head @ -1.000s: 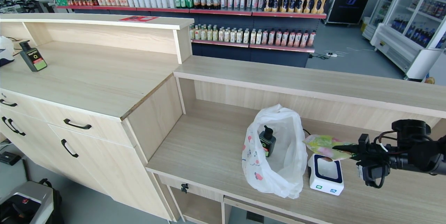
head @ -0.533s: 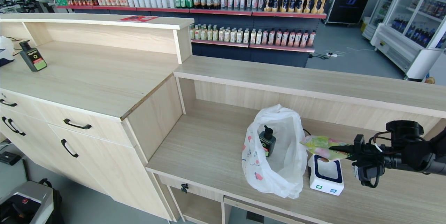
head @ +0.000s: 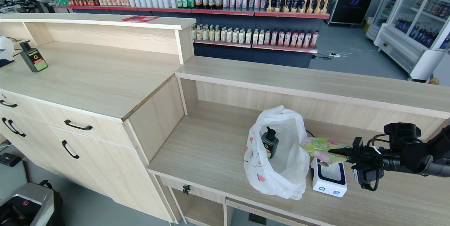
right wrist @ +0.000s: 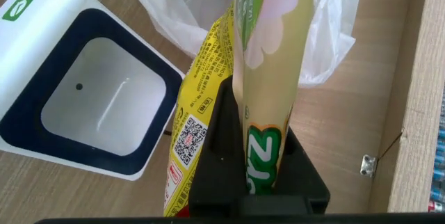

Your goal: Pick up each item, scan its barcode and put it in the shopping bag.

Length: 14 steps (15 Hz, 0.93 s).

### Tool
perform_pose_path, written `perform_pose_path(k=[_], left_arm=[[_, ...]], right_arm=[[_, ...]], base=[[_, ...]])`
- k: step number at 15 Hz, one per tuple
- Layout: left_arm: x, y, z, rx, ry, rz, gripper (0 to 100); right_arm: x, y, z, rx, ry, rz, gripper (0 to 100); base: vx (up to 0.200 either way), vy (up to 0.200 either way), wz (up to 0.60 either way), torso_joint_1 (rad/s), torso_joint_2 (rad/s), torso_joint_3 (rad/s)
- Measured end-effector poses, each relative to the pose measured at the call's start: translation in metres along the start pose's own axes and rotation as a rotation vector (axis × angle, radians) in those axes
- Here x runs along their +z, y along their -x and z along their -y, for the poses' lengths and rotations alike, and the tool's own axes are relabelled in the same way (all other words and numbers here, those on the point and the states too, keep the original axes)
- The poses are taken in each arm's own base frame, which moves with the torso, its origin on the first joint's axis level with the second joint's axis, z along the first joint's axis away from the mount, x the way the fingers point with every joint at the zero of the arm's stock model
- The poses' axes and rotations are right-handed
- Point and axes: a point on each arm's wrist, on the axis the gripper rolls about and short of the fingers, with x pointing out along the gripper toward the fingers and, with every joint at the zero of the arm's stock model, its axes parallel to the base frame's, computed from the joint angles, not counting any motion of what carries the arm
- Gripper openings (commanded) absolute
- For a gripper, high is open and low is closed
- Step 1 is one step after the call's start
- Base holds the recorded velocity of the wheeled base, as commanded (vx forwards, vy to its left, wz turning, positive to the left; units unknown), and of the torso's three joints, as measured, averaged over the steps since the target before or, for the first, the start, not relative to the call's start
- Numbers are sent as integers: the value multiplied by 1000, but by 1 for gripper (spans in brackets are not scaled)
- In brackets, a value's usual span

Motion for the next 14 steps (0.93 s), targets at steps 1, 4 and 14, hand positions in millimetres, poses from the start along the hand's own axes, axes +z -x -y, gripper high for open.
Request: perform_pose_path(k=[1, 4, 14], left_arm=[[0, 0, 0, 0, 0, 0, 100], [0, 0, 0, 1, 0, 0, 100], [0, 0, 0, 0, 0, 0, 100]], right_arm=[[-1, -2, 0, -2, 3, 4, 0], [-1, -5, 2, -3, 10, 9, 0], [0, 28, 14, -18, 109, -62, 0]], base=[[0, 0, 0, 0, 0, 0], [0, 0, 0, 0, 0, 0], [0, 0, 0, 0, 0, 0]])
